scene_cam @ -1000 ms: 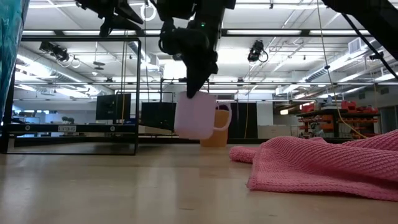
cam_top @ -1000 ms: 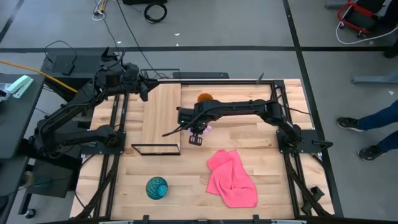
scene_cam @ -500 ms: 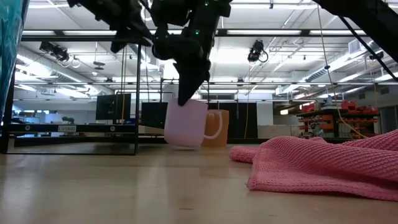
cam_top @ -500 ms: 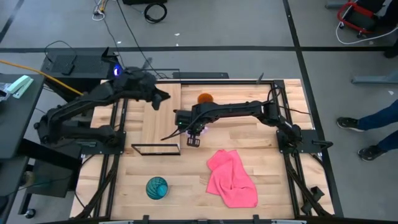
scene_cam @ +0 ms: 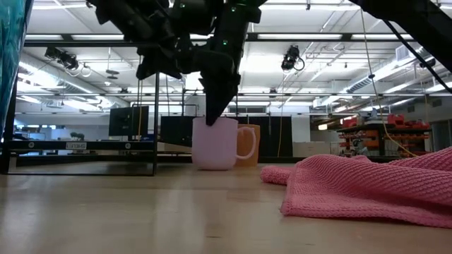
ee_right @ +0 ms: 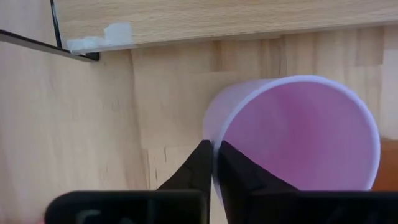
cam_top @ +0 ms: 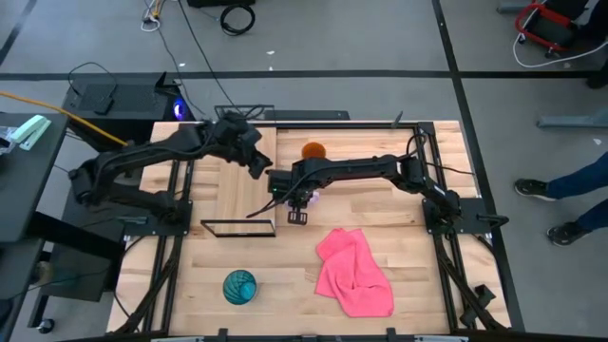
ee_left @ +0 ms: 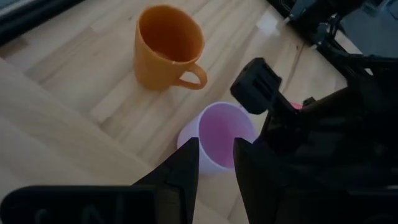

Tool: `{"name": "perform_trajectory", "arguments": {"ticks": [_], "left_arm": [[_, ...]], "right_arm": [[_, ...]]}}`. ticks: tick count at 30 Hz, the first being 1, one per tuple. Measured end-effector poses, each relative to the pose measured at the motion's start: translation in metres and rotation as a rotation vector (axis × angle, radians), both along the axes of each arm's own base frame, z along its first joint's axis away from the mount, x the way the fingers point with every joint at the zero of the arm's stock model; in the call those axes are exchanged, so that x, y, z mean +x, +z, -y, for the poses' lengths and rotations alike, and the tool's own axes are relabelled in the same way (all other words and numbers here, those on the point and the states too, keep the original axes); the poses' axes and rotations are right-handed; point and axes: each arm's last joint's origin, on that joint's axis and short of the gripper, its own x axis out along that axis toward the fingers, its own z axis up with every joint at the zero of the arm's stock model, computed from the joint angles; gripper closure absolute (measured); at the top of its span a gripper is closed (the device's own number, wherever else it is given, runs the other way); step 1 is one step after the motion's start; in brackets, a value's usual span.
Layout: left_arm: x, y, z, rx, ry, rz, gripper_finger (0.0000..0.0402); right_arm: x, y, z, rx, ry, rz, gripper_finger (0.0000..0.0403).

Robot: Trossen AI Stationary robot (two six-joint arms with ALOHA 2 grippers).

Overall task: Stack small to large cups/mugs on shelf
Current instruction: Put the purple mug on the shelf

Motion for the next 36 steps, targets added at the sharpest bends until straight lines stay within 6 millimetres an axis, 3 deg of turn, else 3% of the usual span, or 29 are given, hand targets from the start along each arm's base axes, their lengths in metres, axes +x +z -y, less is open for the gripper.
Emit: {"name": "perform_trajectory", "arguments": {"ticks": [13, 21, 30, 36], "left_arm": [[0.002, -0.003, 0.0, -0.047, 0.031, -0.008, 0.0294], [-0.001, -0.012, 0.003, -0.107, 0.083, -0.102, 0.0294], [0.018, -0.026, 0.016, -0.155, 0.066, -0.142, 0.0294], [0.038, -0.045, 0.025, -0.221, 0.08, -0.169, 0.0294]], "right_arm": [[-0.001, 0.002, -0.001, 0.008, -0.015, 0.005, 0.0298], [-0.016, 0.041, -0.009, 0.032, -0.061, 0.067, 0.0284], [-0.069, 0.117, -0.022, 0.024, -0.132, 0.131, 0.0285], [-0.117, 0.138, -0.017, -0.059, -0.301, 0.112, 0.0284]]}}
